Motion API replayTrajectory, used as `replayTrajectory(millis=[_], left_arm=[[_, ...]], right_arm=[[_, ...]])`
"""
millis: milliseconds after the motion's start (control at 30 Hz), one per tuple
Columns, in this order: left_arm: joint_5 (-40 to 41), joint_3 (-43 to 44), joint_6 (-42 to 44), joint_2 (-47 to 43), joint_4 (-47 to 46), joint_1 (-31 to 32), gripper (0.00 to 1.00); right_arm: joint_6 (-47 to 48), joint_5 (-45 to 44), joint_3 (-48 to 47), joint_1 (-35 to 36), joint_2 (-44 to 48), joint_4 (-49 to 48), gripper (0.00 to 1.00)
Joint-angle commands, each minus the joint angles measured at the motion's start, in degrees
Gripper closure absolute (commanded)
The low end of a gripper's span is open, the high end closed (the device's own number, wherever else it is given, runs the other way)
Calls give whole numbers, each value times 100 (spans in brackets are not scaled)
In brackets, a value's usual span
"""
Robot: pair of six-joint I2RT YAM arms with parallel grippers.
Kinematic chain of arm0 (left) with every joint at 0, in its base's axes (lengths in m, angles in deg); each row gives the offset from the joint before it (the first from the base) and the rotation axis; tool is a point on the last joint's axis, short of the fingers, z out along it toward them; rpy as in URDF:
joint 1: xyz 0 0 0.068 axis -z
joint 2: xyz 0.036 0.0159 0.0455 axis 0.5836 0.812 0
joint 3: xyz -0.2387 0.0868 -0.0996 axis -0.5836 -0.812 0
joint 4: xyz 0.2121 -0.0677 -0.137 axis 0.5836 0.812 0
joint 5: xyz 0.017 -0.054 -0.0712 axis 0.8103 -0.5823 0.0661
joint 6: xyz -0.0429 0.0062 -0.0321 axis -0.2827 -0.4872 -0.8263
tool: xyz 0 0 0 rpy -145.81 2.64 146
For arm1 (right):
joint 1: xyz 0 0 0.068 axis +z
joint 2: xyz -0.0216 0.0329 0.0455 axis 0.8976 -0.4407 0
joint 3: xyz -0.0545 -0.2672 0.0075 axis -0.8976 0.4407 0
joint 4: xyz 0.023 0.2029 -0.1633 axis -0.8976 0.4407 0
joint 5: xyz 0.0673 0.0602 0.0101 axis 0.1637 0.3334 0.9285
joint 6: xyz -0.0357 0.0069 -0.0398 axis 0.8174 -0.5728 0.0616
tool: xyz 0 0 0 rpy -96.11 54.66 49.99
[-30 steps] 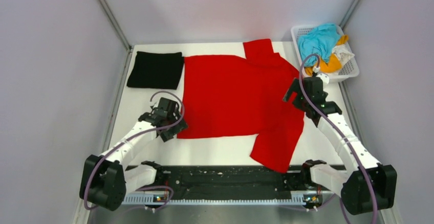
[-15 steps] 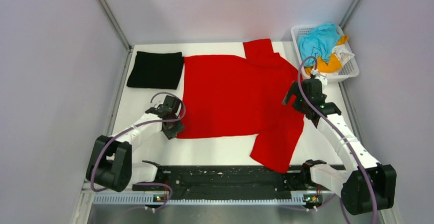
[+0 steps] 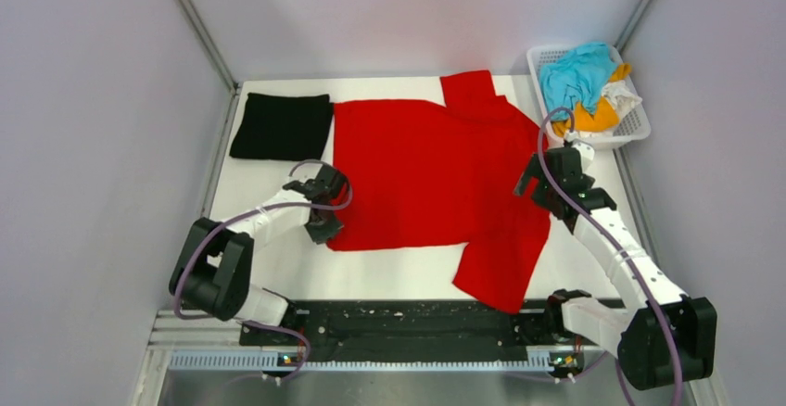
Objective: Fold and stack the t-shirts
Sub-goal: Grab the side of the flattened tshirt closest away from the robot with both arms
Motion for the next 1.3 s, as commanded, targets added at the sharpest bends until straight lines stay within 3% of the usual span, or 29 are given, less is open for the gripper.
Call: replayTrajectory(millis=[0, 33, 300, 600, 900, 1100, 1267], left_arm=[[-249, -191, -110, 641, -10, 248, 89], [-214, -137, -89, 694, 24, 257, 100], [534, 51, 34, 340, 549, 135, 100], [659, -218, 389, -69, 527, -581, 100], [273, -94, 460, 19, 215, -578, 100], [230, -135, 462, -113, 165, -578, 100], [59, -175, 448, -151, 17, -578, 100]], right_arm=[[-53, -219, 72, 10, 168, 26, 1], [-76, -227, 69, 13, 182, 54, 1], [-79, -47, -159, 157, 154, 613, 2], [-669, 47, -369, 2171, -95, 1908, 5], [-1793, 792, -23, 4485, -234, 3295, 19], [-2419, 1102, 542, 4759, -7, 3727, 36], [-2709, 901, 938, 4751, -204, 2884, 44]])
